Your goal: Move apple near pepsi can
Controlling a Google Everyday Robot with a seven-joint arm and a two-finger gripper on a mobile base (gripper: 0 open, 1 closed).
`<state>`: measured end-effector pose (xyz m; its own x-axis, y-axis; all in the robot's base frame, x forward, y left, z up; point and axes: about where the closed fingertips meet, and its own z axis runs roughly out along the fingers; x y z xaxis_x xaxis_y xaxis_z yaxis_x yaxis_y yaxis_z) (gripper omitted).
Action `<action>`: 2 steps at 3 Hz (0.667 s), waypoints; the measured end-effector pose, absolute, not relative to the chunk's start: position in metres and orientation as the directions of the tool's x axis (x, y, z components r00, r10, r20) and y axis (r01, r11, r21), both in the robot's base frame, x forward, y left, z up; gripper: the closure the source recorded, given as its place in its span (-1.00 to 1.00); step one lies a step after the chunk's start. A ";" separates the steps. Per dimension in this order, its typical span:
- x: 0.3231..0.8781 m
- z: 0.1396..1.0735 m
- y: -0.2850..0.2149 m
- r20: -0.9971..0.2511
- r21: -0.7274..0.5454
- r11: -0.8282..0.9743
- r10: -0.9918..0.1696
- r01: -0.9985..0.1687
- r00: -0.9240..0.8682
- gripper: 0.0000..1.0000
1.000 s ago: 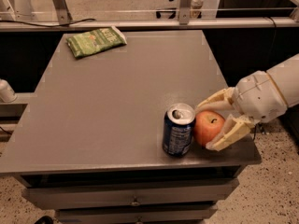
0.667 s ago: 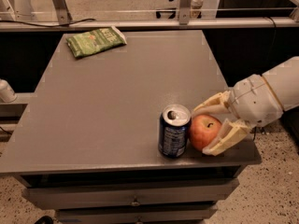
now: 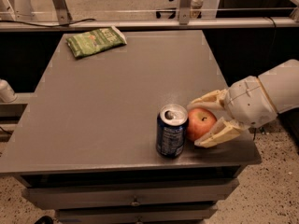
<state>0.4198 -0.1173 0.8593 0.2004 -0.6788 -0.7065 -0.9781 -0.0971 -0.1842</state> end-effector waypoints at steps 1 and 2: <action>0.425 0.857 -0.118 -0.699 -0.199 -0.078 -0.687 -0.977 0.197 -1.00; 0.426 0.856 -0.120 -0.696 -0.201 -0.070 -0.692 -0.977 0.193 -1.00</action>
Offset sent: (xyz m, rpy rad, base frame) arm 0.0083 -0.0111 -0.0064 -0.0196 -0.0247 -0.0608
